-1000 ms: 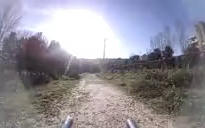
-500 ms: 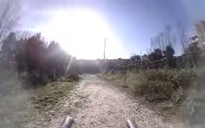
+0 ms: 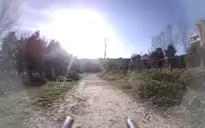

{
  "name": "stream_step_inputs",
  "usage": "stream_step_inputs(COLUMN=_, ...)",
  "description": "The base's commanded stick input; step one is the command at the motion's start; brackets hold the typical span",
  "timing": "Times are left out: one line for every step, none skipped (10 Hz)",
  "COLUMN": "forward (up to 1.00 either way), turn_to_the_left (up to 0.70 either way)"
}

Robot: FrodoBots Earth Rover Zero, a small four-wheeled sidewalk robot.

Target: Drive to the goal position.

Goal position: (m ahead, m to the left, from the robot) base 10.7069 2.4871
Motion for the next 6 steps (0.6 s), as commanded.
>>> stream_step_inputs(forward=0.50, turn_to_the_left=0.00)
stream_step_inputs(forward=0.50, turn_to_the_left=0.00)
stream_step_inputs(forward=0.50, turn_to_the_left=0.00)
stream_step_inputs(forward=0.50, turn_to_the_left=0.00)
stream_step_inputs(forward=0.50, turn_to_the_left=0.00)
stream_step_inputs(forward=0.50, turn_to_the_left=0.00)
